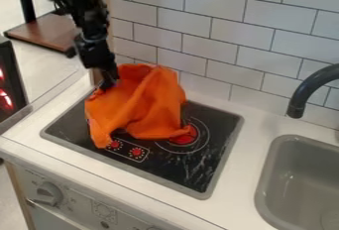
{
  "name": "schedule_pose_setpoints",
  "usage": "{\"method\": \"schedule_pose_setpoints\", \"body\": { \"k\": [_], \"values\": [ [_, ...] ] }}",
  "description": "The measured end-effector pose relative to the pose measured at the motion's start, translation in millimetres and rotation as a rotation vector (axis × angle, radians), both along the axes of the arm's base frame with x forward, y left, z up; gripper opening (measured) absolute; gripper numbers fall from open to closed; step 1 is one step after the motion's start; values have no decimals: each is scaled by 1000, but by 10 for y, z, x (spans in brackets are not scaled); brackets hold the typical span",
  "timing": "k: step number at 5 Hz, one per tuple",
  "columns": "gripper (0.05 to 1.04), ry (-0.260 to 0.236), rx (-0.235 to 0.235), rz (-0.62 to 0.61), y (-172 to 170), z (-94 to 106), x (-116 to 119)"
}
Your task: Move the cloth from right to left
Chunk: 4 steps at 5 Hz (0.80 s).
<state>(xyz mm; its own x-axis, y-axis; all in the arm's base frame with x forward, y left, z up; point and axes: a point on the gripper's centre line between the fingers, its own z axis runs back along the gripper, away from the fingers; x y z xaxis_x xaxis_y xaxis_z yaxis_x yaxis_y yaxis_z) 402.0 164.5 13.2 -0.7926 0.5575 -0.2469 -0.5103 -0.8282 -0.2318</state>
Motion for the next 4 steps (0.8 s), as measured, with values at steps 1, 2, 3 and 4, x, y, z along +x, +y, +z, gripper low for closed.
{"method": "schedule_pose_setpoints", "body": {
  "k": [1,2,3,4],
  "values": [
    [64,21,22,33,80,-106,32],
    [92,24,29,45,100,-118,21],
    [267,7,20,58,75,-165,2],
    [519,-2,7,67,42,-166,-27]
  ]
}}
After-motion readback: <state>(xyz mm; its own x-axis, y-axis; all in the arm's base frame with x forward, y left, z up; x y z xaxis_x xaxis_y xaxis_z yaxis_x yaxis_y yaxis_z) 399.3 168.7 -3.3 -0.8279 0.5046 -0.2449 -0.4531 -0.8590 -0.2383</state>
